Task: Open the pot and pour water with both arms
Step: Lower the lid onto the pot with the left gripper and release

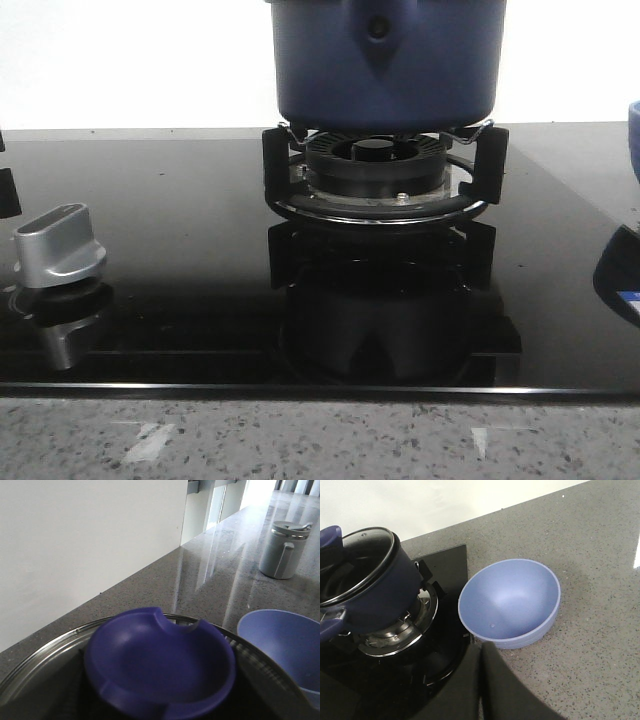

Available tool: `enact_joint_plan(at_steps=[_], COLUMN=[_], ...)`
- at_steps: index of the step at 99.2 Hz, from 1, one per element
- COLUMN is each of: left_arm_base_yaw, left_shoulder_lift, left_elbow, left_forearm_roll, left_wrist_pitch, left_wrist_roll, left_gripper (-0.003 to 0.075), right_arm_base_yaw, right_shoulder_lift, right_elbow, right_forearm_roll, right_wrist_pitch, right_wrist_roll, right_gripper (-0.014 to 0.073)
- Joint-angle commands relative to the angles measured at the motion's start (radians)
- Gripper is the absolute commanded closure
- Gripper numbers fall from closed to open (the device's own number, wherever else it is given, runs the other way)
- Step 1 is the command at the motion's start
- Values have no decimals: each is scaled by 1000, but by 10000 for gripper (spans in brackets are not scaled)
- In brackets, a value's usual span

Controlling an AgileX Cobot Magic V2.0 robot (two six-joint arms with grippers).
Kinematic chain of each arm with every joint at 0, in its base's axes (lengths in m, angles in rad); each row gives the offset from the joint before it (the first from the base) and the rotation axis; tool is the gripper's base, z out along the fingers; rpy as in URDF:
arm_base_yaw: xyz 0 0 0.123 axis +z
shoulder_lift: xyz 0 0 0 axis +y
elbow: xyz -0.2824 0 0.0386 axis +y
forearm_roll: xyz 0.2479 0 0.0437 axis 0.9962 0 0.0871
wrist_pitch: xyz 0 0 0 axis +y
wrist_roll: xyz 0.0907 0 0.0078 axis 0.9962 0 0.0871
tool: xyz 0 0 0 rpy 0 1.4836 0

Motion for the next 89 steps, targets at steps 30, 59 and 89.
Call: enact_joint_plan(at_steps=[30,59,89], left_arm_base_yaw=[-5,-5,10], left_shoulder_lift=[-45,-62,-213], left_elbow=[-37,-37,-37], left_forearm_roll=[-99,-99,-71], left_wrist_pitch=[7,13,-10], left_wrist_roll=[1,1,-58], left_gripper=[452,183,204], right_arm_base_yaw=[5,5,7], right_shoulder_lift=[14,14,14], right_elbow=[-22,-22,-22], right_forearm_roll=[5,5,-6], right_wrist_pitch=[-66,-68,-120], right_wrist_roll=[-15,-15,-20], right_gripper=[663,663,663])
